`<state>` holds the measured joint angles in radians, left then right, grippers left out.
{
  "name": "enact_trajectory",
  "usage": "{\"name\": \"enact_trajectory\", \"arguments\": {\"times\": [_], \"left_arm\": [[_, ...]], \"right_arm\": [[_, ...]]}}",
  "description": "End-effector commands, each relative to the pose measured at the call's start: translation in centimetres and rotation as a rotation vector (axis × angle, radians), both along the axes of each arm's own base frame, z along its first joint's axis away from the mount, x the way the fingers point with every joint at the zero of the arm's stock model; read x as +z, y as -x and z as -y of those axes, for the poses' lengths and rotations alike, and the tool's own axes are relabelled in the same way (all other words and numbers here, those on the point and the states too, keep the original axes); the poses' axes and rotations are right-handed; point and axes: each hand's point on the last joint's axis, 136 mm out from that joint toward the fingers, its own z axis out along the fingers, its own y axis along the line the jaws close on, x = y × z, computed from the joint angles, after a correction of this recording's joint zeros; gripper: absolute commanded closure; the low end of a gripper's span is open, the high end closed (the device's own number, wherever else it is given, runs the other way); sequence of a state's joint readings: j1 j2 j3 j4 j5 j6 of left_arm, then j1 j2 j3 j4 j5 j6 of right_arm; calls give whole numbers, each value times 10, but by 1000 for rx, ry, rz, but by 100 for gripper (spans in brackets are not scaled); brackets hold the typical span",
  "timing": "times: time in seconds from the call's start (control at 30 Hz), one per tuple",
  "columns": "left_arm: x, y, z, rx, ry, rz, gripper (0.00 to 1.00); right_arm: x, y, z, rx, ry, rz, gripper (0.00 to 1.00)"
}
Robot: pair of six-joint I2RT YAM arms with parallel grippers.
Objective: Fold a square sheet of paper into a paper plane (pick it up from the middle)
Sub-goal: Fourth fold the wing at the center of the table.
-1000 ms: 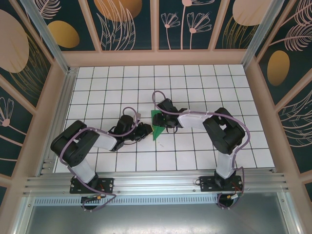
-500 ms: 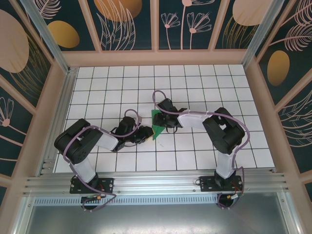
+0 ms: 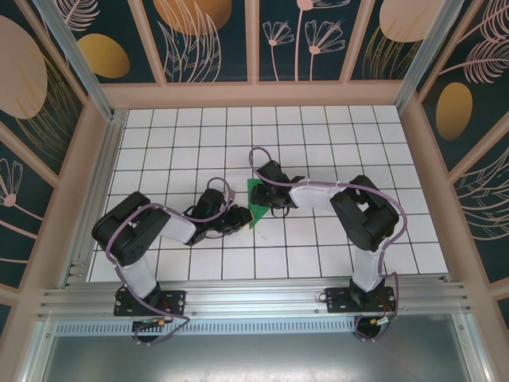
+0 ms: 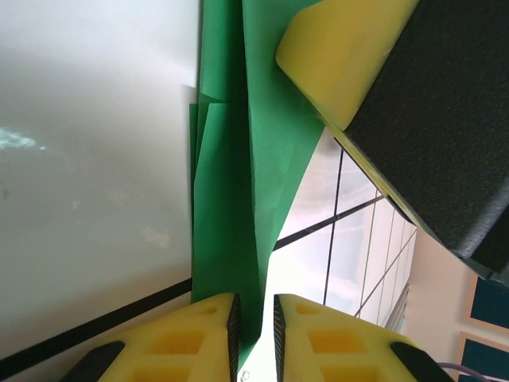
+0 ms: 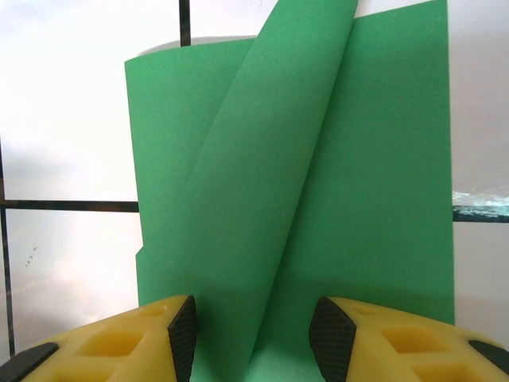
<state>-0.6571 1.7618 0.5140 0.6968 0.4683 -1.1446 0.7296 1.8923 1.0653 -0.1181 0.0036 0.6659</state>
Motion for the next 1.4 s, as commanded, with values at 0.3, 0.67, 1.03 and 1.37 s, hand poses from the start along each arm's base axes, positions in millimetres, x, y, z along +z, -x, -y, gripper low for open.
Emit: {"name": "enact_trajectory", "arguments": {"times": [0.3, 0.67, 1.03, 1.37], "left_arm": [[-12, -3, -7, -5, -129, 5, 83], [-7, -7, -11, 34, -130, 15, 90], [-17, -3, -18, 63, -153, -26, 96], [3, -8, -15, 70, -115, 9, 91]], "right_arm": [[-83, 49, 80, -83, 331, -228, 51], [-86, 51, 82, -87, 330, -238, 51], [-86, 52, 79, -71, 314, -241, 48], [-95, 56, 87, -70, 370, -258, 48]]}}
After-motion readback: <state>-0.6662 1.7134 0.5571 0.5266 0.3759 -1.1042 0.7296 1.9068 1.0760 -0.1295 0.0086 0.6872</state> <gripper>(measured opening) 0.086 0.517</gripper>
